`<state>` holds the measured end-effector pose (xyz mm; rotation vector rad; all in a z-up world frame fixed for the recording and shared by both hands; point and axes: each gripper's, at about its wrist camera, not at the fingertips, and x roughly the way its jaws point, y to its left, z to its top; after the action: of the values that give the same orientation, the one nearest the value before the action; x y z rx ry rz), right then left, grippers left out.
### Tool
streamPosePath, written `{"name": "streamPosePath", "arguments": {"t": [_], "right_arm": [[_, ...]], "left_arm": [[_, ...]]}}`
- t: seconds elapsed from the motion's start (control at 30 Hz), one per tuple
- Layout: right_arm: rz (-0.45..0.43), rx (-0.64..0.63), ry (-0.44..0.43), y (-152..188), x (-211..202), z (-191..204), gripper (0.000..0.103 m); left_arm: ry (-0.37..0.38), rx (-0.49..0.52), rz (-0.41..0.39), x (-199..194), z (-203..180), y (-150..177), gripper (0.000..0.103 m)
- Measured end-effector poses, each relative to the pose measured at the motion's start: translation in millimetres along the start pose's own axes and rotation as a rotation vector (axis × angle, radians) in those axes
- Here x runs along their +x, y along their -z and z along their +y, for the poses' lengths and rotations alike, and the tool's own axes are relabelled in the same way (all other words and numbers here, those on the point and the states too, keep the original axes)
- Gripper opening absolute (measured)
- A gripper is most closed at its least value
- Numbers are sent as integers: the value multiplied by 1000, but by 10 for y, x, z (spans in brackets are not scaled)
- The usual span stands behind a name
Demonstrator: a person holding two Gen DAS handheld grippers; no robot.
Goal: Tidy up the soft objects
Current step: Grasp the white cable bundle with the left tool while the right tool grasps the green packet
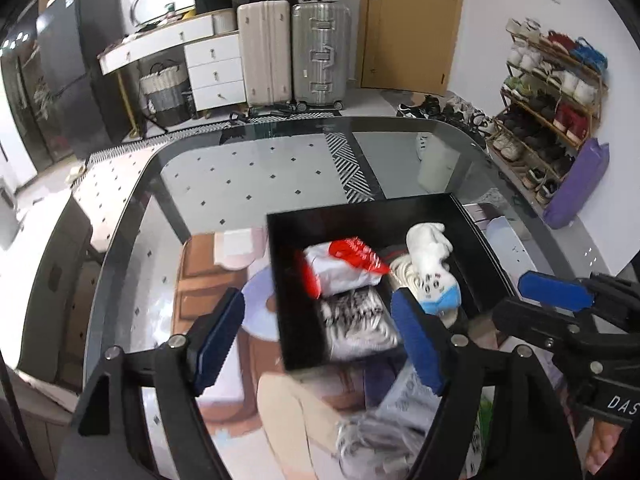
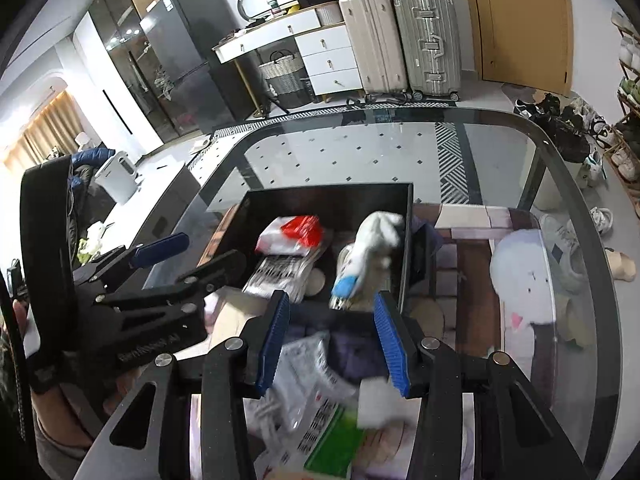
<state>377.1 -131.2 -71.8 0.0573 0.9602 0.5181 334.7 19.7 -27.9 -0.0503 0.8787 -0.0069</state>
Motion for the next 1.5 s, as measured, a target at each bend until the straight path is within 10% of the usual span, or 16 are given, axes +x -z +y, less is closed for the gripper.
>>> {"name": "streamPosePath", "arguments": {"t": [0.53, 1.5], "right_arm": [[210, 42, -43, 819, 76, -32, 45], [233, 49, -5, 891, 73, -193, 45]], "left_arm": [[133, -79, 175, -74, 64, 779, 91], [103, -5, 263, 212, -173, 909, 94]]}}
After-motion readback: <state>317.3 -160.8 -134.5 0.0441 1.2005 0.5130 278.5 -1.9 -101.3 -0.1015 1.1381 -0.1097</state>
